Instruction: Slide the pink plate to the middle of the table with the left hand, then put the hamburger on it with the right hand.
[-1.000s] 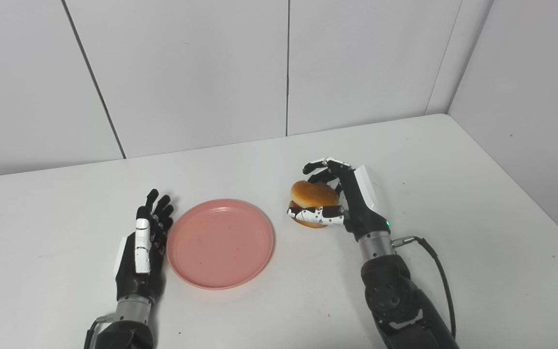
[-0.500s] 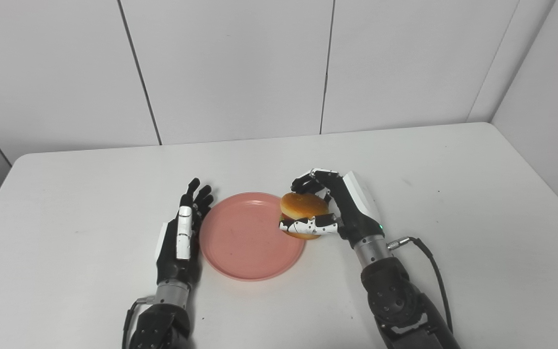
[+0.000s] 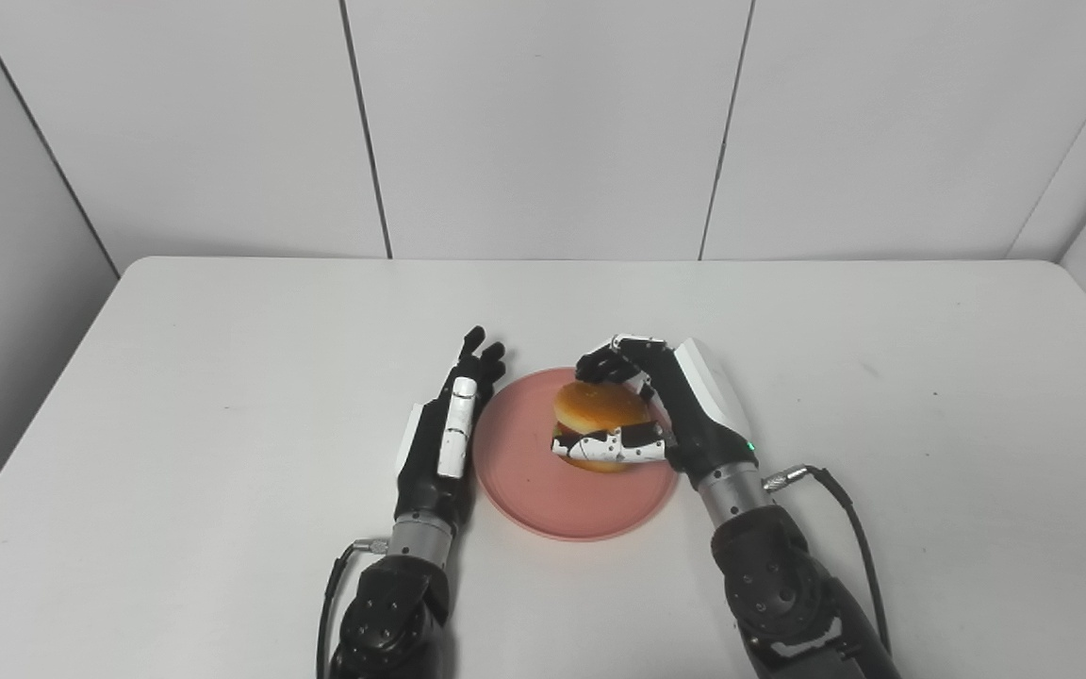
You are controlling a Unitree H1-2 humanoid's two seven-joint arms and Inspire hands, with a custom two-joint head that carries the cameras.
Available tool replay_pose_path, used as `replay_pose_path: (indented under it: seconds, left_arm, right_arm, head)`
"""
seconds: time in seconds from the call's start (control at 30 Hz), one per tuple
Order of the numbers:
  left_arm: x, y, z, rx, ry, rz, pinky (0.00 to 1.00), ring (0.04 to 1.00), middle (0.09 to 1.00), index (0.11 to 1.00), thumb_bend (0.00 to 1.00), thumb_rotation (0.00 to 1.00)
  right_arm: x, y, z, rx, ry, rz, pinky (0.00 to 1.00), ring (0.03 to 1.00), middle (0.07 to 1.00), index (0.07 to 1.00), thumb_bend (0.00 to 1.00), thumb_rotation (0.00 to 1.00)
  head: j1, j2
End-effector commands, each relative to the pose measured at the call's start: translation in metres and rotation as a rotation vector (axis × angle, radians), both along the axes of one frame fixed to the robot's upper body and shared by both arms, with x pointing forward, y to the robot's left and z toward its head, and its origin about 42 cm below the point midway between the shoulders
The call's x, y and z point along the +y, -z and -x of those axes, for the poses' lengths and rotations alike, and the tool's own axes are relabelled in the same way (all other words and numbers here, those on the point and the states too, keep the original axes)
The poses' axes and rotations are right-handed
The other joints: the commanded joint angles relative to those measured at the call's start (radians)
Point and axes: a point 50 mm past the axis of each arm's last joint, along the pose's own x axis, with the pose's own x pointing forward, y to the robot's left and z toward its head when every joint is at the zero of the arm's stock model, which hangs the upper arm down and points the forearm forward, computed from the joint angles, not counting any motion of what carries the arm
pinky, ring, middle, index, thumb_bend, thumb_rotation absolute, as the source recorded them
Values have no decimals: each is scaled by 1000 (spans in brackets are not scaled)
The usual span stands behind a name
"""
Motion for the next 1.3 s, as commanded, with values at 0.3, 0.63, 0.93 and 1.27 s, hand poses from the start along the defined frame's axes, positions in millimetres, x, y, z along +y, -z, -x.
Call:
replay_pose_path:
  seconds: [0.3, 0.63, 0.93, 1.27]
  left_arm:
    - [-6, 28, 13, 39, 2, -29, 1000, 947, 938, 938, 563, 1000]
    - [-6, 26, 14, 47, 0, -10, 994, 957, 947, 948, 549, 1000]
    - [-3, 26, 14, 57, -4, -1, 1000, 957, 936, 944, 576, 1000]
    - [-1, 27, 12, 63, -2, -4, 1000, 944, 926, 937, 606, 1000]
  right_arm:
    - [32, -13, -24, -201, -92, 120, 257, 411, 508, 489, 514, 0]
    - [30, 3, -37, -335, -105, 225, 228, 404, 509, 489, 514, 0]
    - [17, 5, -41, -383, -108, 218, 317, 377, 465, 552, 505, 0]
    - [5, -1, -35, -440, -89, 196, 390, 406, 499, 543, 507, 0]
  head:
    - [5, -13]
    - [0, -12]
    - [-14, -7]
    - [-29, -8]
